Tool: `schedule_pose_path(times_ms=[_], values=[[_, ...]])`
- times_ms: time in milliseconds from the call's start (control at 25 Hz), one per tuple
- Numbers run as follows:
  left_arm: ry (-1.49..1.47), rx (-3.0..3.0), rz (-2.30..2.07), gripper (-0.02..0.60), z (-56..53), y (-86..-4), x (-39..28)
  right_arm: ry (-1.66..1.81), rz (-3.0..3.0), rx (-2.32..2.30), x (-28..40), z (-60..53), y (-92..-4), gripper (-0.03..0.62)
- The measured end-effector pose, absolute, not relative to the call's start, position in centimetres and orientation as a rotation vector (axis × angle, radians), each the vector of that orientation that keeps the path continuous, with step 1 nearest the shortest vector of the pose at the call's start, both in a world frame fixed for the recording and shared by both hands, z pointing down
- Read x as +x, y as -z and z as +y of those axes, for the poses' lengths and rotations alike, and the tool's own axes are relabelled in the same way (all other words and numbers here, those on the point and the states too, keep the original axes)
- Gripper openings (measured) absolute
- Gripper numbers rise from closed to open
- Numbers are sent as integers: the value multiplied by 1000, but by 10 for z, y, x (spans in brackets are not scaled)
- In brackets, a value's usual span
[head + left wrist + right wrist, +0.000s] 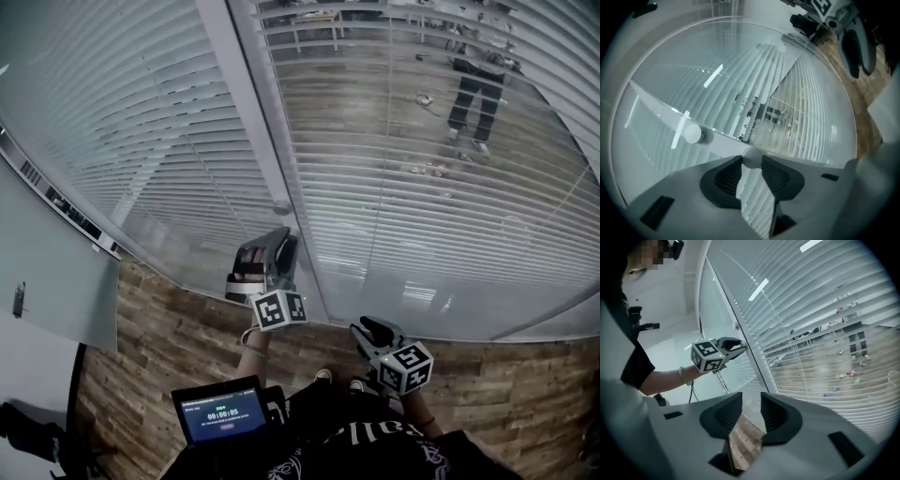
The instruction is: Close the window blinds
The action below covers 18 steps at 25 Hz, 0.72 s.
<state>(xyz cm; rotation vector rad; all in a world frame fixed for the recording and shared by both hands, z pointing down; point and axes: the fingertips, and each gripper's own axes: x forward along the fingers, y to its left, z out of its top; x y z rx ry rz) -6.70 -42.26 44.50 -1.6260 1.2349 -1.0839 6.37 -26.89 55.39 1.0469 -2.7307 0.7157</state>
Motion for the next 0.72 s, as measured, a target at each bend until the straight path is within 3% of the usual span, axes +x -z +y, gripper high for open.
schedule_pose_path(times_ms=[160,360,440,480,640,720], values=[[775,-2076,1495,127,-424,-445,-67,-743,-2712,1134,69,-280,-554,133],[-657,-2970,1988,126,-424,-437,-73,-788,-2705,1128,56,-276,-557,133],[-894,-3009,2004,126,-425,-436,-75,-791,-2707,1113,49,-272,-557,133],[-780,-2978,2003,126,-424,-436,-75,-790,-2706,1107,47,-271,-558,133],[429,-2409,1768,129,-414,-445,-69,-790,-2695,1105,43,-269,-560,133],[747,-2074,1564,129,-412,-442,-67,-790,-2688,1114,44,-271,-561,133]])
